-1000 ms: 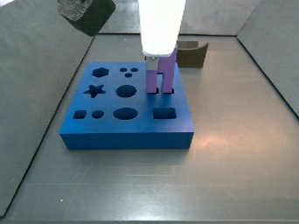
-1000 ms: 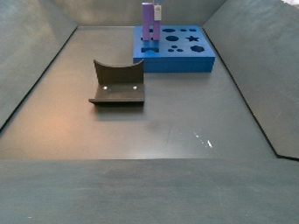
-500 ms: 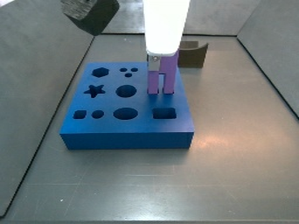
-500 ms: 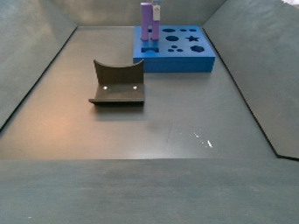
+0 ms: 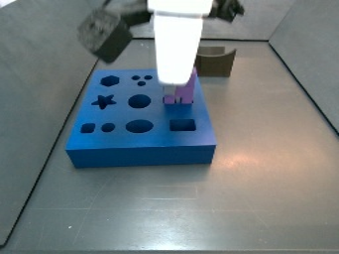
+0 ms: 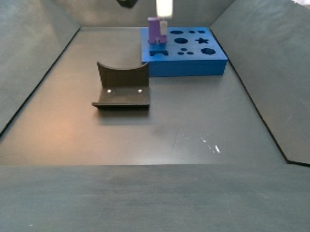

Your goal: Insert the double-square object.

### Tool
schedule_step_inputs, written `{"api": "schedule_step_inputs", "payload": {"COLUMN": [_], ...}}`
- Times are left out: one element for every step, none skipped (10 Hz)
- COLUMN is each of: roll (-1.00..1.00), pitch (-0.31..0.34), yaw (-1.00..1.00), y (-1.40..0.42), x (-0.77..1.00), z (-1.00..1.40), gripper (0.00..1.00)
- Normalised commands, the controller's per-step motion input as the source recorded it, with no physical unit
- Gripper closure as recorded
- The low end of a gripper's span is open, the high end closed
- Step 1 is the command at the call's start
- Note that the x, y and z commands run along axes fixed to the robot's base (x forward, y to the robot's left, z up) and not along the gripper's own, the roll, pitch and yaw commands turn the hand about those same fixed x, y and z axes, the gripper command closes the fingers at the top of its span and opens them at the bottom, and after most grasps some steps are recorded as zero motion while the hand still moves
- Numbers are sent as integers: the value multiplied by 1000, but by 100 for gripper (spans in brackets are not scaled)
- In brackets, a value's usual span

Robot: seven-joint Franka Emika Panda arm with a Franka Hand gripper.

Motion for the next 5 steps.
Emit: {"api": "schedule_step_inputs", "payload": {"roll": [-156, -133, -93, -30, 0], "pitch": [-36, -13, -23, -39, 0], "yaw": [-189, -200, -111, 0, 0], "y": [-123, -160, -94, 0, 0], "x": [-169, -203, -97, -11, 0], "z": [-329, -240, -54, 0, 0], "gripper": [100, 100, 100, 100, 100]}}
